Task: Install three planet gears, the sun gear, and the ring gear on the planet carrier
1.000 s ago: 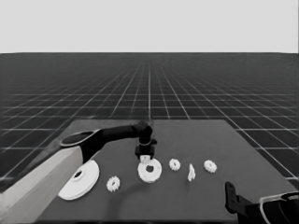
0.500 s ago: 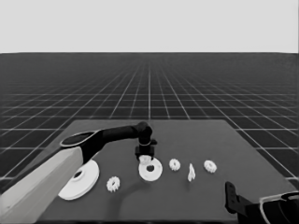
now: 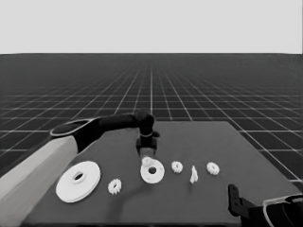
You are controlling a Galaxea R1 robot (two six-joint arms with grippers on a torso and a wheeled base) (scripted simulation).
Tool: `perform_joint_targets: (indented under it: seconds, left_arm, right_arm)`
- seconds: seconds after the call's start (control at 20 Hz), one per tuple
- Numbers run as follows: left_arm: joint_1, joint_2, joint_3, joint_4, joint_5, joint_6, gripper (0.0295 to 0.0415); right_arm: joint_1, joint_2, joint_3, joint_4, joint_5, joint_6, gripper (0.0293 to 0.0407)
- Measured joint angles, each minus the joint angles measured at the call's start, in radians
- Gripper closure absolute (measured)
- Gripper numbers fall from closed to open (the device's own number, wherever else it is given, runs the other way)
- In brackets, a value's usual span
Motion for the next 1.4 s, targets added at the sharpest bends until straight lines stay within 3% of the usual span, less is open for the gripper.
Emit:
perform_joint_targets:
  seconds: [0.2,0.25,0.3,0.4,0.7,0.75,0.85,1.2,1.3,1.4]
  left_arm:
    - [-0.005,0.000,0.001,-0.005,0.002,0.000,0.0326]
    - [0.010,-0.241,0.446,0.024,0.026,-0.213,0.0326]
    - [0.025,-0.396,0.648,0.037,0.036,-0.262,0.0326]
    - [0.039,-0.528,0.788,0.050,0.038,-0.265,0.0326]
    - [0.045,-0.592,0.847,0.057,0.036,-0.253,0.0326]
    - [0.139,-0.583,0.811,0.157,0.018,-0.229,0.0326]
    - [0.237,-0.567,0.752,0.244,-0.012,-0.194,0.0326]
    - [0.278,-0.555,0.712,0.283,-0.033,-0.173,0.0326]
    - [0.279,-0.555,0.711,0.283,-0.033,-0.173,0.0397]
    - [0.278,-0.555,0.711,0.284,-0.033,-0.173,0.0398]
  right_arm:
    - [0.000,0.000,0.000,0.000,0.000,0.000,0.0315]
    - [0.000,0.000,0.000,0.000,0.000,0.000,0.0315]
    - [0.000,0.000,0.000,0.000,0.000,0.000,0.0315]
    - [0.000,0.000,0.000,0.000,0.000,0.000,0.0315]
    - [0.000,0.000,0.000,0.000,0.000,0.000,0.0315]
    - [0.000,0.000,0.000,0.000,0.000,0.000,0.0315]
    - [0.000,0.000,0.000,0.000,0.000,0.000,0.0315]
    - [0.000,0.000,0.000,0.000,0.000,0.000,0.0315]
    - [0.000,0.000,0.000,0.000,0.000,0.000,0.0315]
    - [0.000,0.000,0.000,0.000,0.000,0.000,0.0315]
